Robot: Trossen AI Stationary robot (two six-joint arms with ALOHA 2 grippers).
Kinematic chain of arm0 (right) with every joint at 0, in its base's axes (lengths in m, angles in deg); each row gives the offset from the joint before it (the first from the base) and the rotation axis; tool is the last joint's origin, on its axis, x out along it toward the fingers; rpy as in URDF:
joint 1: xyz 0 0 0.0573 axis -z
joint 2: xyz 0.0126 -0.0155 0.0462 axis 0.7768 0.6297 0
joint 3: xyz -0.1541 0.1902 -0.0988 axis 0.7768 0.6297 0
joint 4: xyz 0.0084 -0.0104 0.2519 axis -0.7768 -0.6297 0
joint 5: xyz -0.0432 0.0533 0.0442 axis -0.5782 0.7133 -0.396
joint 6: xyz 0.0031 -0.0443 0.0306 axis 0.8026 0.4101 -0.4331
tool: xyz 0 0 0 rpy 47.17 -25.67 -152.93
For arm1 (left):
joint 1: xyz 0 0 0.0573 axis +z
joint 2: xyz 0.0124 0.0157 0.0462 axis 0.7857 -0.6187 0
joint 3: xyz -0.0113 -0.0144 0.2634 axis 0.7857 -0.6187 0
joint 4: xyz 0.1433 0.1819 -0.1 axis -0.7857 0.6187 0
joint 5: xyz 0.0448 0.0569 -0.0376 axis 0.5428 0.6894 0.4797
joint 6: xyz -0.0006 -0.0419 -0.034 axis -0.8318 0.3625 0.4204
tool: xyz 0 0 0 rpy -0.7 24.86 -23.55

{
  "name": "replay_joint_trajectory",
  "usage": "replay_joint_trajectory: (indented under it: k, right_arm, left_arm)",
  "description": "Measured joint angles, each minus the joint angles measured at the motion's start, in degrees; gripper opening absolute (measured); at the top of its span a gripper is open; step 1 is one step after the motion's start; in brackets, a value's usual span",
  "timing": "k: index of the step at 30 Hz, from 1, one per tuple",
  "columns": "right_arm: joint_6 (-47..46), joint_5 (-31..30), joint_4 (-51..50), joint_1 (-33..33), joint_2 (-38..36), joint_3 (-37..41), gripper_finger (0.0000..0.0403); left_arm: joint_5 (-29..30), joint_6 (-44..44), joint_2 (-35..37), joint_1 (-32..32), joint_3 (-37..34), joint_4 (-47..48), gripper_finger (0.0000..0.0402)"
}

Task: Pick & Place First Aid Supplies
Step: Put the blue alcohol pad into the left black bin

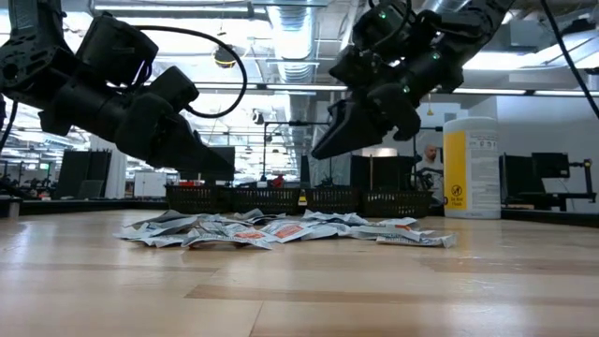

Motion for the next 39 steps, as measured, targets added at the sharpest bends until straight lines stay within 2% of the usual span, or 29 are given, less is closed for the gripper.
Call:
replay_joint_trajectory:
  k: [6, 13, 17, 22, 25, 30, 35, 39]
  right_arm:
    - [1.8, 0.0, 0.4, -2.2, 1.0, 0.0, 0.0107]
    - [2.3, 0.5, -5.5, -4.4, 0.5, 0.0, 0.0104]
    - [5.1, 4.7, -6.8, -5.6, 1.0, 0.0, 0.0077]
    - [6.9, 9.6, -6.9, -5.6, 0.9, 0.0, 0.0011]
    - [7.0, 13.4, -7.0, -5.3, 0.9, 0.0, 0.0008]
    - [6.5, 14.9, -7.9, -5.7, 0.9, 0.0, 0.0003]
    - [3.5, 14.9, -9.7, -5.8, 1.1, 0.0, 0.0001]
    - [2.0, 14.4, -10.6, -5.7, 2.2, 0.1, 0.0001]
  left_arm:
    - [0.0, 0.5, 0.0, 0.0, 0.0, -0.2, 0.0149]
    - [0.0, 0.6, 0.0, 0.0, 0.0, -0.3, 0.0149]
    - [0.0, 0.6, 0.0, 0.0, 0.0, -0.5, 0.0149]
    - [-0.2, 1.6, 0.0, 0.0, 0.0, -0.5, 0.0149]
    - [-2.0, 2.1, 0.0, 0.0, 0.0, -0.4, 0.0149]
    - [-4.3, 2.3, 0.3, 0.0, 0.0, 0.0, 0.0149]
    - [-4.3, 4.1, 4.6, 0.0, 0.0, 5.4, 0.0149]
    - [-5.4, 6.6, 12.0, 0.0, 0.1, 15.6, 0.0149]
